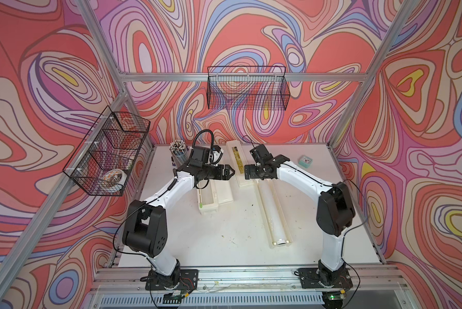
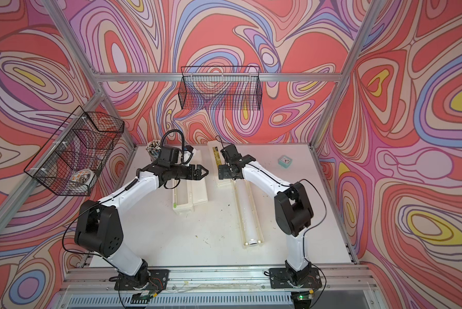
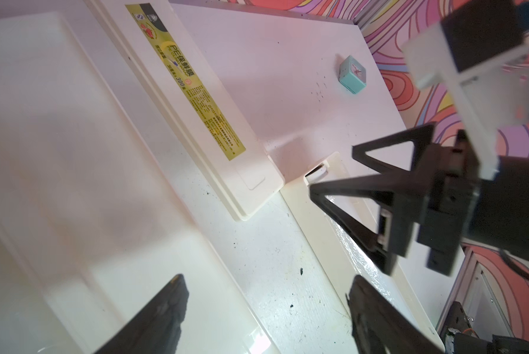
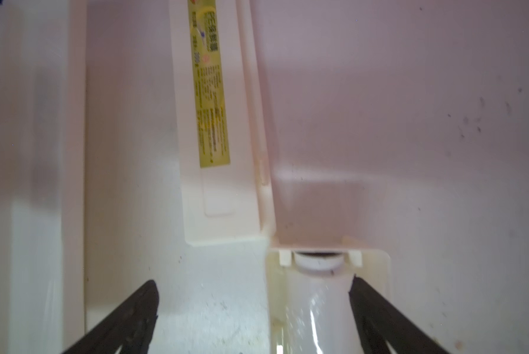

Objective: Put plastic wrap rolls into dispensers
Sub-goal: Pick up the lid from the center of the board.

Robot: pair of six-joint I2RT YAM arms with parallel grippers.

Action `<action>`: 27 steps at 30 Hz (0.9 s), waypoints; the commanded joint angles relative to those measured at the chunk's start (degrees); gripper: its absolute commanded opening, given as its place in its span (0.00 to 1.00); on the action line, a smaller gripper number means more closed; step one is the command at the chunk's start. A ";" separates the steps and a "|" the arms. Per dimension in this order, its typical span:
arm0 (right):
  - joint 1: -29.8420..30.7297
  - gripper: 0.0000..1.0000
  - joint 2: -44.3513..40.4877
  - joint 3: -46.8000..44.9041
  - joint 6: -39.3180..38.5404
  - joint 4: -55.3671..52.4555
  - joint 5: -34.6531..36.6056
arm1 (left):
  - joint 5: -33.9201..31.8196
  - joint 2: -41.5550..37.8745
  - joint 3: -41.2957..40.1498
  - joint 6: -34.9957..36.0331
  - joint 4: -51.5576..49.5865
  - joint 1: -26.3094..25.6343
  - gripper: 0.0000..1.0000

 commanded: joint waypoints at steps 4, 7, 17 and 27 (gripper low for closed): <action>0.49 0.98 13.31 12.18 -1.70 3.41 3.39 | -1.28 -1.95 1.41 1.82 -2.18 1.57 0.85; 0.49 0.98 19.82 18.47 -1.93 3.35 4.39 | -1.30 -1.81 1.36 1.91 -2.20 2.38 0.86; 0.41 0.98 37.45 39.94 -3.06 -6.60 5.63 | -1.31 -0.71 2.59 3.31 -4.11 4.51 0.86; -0.35 0.89 42.50 43.25 -1.27 -8.96 1.26 | -0.97 0.18 3.61 3.23 -4.89 5.37 0.86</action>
